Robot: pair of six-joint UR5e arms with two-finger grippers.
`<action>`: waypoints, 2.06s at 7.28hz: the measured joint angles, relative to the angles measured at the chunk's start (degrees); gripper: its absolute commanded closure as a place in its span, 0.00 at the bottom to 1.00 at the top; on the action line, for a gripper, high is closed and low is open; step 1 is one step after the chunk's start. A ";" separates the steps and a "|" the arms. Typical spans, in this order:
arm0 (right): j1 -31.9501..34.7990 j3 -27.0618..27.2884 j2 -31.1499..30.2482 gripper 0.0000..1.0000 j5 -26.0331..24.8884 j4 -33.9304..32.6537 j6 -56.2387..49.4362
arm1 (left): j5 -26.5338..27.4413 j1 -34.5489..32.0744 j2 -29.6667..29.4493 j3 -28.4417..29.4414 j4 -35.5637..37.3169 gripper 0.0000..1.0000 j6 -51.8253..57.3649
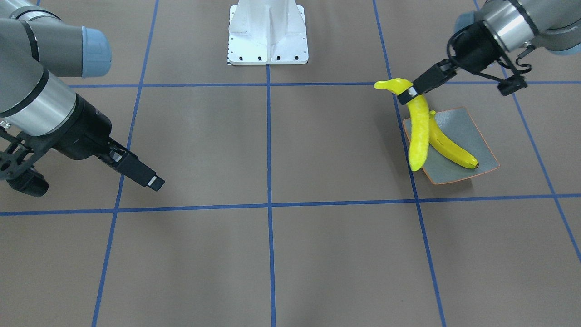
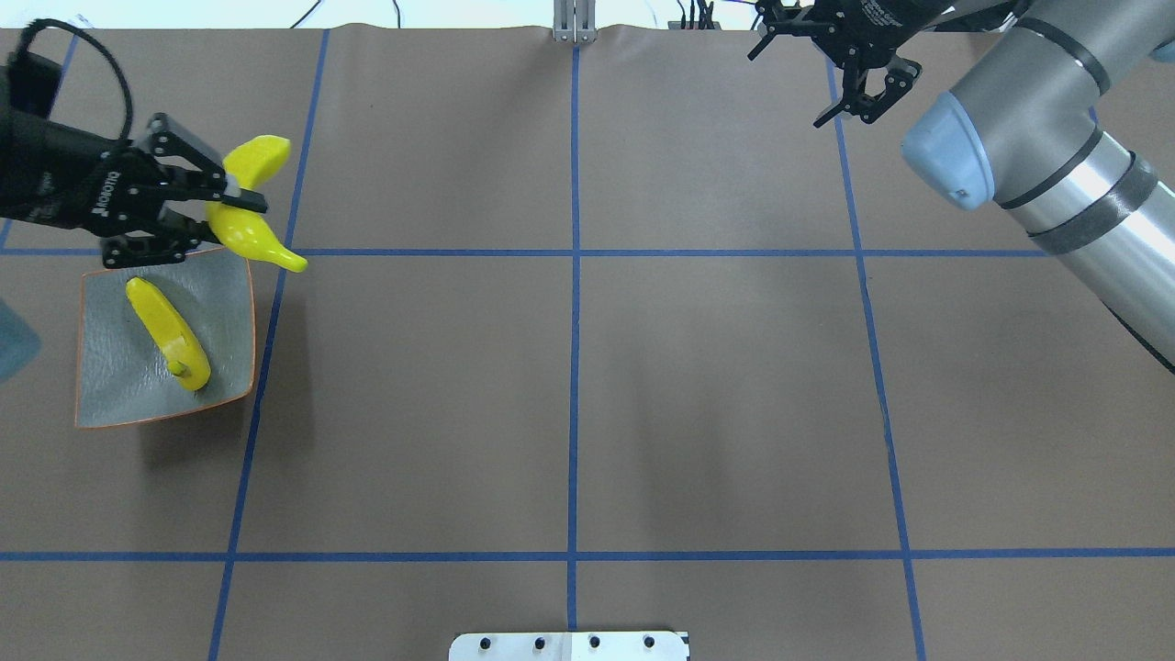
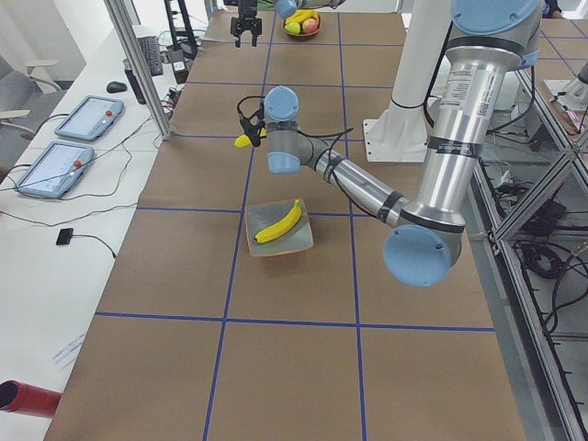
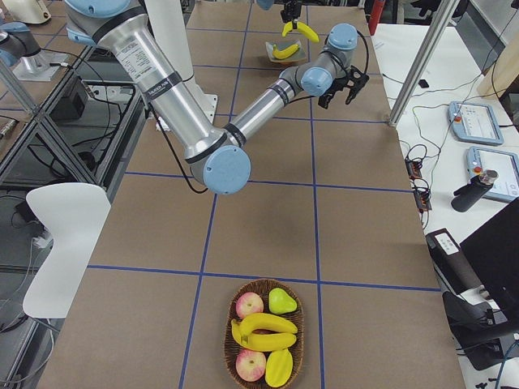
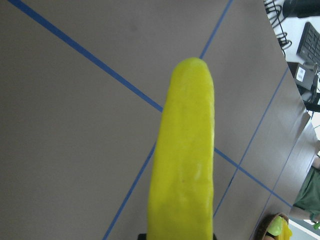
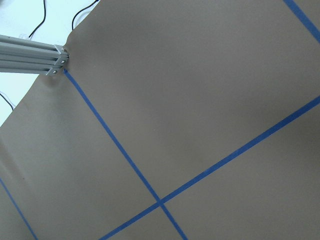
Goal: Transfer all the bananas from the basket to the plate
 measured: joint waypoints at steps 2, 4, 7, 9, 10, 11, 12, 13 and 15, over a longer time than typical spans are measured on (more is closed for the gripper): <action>-0.13 -0.53 -1.14 0.00 -1.40 0.10 -1.31 | 5.85 -1.59 6.38 -0.05 -5.39 1.00 -4.06; -0.37 -0.61 -1.48 0.00 -1.91 0.12 -1.60 | 12.00 -1.57 10.73 2.87 -14.51 1.00 -10.48; -1.29 -0.63 -1.48 0.00 -2.93 0.14 -1.59 | 15.18 -0.55 12.50 13.06 -28.20 1.00 -13.94; -1.72 -0.62 -1.48 0.00 -3.33 0.20 -1.58 | 16.14 2.14 12.76 15.12 -30.93 1.00 -16.21; -1.76 -0.62 -1.57 0.00 -3.41 0.23 -1.57 | 16.21 3.36 13.55 15.35 -31.93 1.00 -17.37; -1.82 -0.62 -1.68 0.00 -3.51 0.29 -1.58 | 16.26 4.14 15.23 15.42 -33.37 1.00 -18.02; -1.86 -0.58 -1.90 0.00 -3.63 0.37 -1.58 | 16.28 4.46 16.97 15.44 -34.78 1.00 -18.43; -1.87 -0.52 -2.25 0.00 -3.68 0.46 -1.58 | 16.27 4.62 18.15 15.48 -35.59 1.00 -18.67; -1.89 -0.43 -2.90 0.00 -3.71 0.57 -1.59 | 16.23 5.02 19.10 15.76 -36.00 1.00 -18.85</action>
